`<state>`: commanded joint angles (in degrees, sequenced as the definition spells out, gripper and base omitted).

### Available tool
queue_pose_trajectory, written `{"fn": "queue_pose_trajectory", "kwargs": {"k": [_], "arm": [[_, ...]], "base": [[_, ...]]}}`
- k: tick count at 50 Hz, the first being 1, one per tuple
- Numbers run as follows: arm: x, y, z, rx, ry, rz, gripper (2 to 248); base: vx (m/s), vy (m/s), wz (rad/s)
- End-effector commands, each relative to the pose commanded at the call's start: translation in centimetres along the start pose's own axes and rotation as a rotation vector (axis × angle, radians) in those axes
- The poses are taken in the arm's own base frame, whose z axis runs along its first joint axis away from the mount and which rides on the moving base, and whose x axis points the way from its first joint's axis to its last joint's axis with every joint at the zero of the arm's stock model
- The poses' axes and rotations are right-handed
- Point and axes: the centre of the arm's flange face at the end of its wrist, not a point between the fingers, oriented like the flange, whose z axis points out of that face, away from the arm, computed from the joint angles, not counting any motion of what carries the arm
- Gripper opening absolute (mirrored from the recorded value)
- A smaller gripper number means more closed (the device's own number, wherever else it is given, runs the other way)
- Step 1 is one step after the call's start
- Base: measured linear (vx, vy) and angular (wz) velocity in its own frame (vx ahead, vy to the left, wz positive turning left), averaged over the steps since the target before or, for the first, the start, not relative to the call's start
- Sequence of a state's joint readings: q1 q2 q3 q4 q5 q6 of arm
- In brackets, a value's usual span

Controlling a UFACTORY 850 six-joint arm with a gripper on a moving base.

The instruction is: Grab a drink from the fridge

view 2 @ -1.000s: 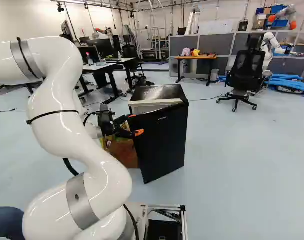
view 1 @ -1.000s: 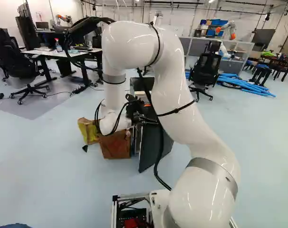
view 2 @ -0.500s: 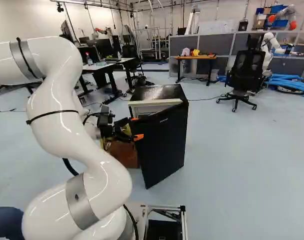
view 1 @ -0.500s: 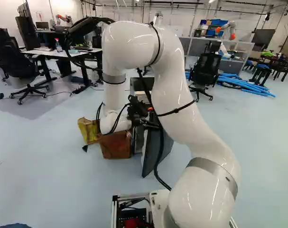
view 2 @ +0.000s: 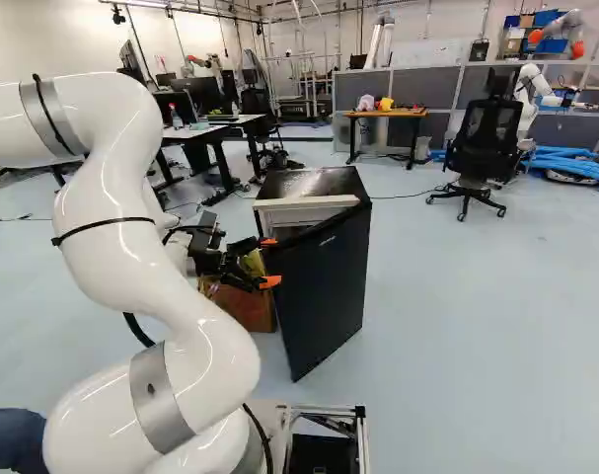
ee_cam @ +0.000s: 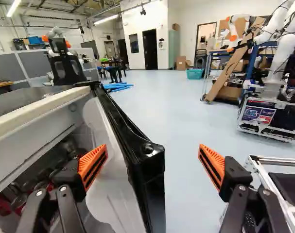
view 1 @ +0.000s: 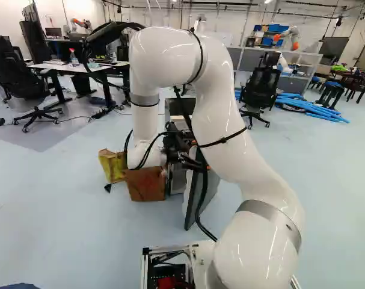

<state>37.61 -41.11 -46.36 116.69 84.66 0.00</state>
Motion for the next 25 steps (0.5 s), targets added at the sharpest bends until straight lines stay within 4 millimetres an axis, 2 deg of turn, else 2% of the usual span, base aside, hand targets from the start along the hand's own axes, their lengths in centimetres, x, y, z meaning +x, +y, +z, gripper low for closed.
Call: {"fn": "queue_pose_trajectory", "kwargs": {"k": [25], "arm": [[0.3,1.2,-0.1,-0.132,0.032,0.01,247]], "base": [[0.0,0.0,0.0]]}}
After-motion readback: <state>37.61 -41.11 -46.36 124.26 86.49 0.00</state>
